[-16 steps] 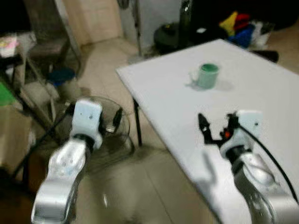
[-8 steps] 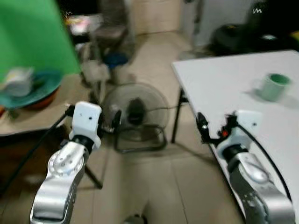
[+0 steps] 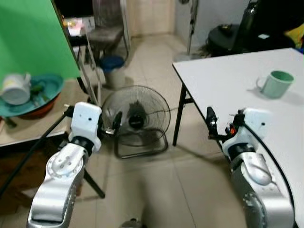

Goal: Setting the table

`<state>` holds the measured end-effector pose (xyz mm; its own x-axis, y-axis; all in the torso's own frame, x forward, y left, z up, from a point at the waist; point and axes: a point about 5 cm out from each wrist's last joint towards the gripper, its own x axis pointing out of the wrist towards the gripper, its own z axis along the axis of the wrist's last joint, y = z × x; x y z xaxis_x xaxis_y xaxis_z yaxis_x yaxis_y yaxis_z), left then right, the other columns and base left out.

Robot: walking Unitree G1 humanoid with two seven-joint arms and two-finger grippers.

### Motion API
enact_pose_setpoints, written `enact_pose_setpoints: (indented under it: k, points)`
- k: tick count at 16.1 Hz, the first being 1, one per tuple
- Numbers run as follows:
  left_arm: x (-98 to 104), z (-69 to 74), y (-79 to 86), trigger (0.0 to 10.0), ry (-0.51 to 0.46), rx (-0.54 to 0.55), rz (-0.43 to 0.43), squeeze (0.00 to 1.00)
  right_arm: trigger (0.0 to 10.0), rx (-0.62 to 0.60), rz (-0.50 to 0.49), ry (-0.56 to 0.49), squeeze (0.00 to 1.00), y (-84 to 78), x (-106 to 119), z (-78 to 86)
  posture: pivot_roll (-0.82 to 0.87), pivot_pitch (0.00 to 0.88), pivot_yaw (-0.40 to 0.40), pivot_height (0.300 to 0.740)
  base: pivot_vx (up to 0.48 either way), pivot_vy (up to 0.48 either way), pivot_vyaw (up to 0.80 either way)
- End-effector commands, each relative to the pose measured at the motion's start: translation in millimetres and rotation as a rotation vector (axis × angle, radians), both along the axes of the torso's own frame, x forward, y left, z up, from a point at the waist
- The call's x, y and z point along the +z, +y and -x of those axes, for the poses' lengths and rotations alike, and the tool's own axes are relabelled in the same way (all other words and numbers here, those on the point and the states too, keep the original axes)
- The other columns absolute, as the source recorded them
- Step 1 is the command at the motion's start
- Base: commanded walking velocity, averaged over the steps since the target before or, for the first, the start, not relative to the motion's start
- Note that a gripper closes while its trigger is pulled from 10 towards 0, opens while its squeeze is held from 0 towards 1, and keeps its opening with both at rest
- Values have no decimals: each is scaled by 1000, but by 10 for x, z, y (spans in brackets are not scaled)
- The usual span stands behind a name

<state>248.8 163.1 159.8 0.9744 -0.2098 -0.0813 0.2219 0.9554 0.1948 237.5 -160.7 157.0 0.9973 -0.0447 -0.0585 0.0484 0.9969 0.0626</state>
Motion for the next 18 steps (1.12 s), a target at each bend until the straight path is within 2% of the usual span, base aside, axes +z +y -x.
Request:
enact_pose_setpoints:
  k: [1, 4, 8, 10, 13, 18]
  points:
    - [32, -1, 41, 10000, -9, 10, -16, 0, 10000, 66, -4, -16, 0, 64, 32, -12, 115, 0, 65, 740, 0, 345, 0]
    - [36, 6, 51, 10000, -9, 11, -22, 0, 10000, 105, -34, 10, 0, 114, -11, 7, 120, 0, 62, 740, 0, 349, 0]
    - [25, 38, 46, 10000, -2, 16, -10, 0, 10000, 183, -7, 53, 0, 180, -54, 25, 124, 0, 54, 740, 0, 337, 0]
    - [21, 46, 44, 10000, -1, 17, -8, 0, 10000, 188, 16, 56, 0, 177, -64, 26, 131, 0, 42, 740, 0, 334, 0]
    - [10, 82, 52, 10000, 0, 25, -10, 0, 10000, 214, -23, 65, 0, 194, -70, 32, 138, 0, 32, 740, 0, 333, 0]
    - [42, 83, 68, 10000, -17, 42, -4, 0, 10000, 208, -22, 71, 0, 216, -70, 20, 144, 0, 31, 740, 0, 260, 0]
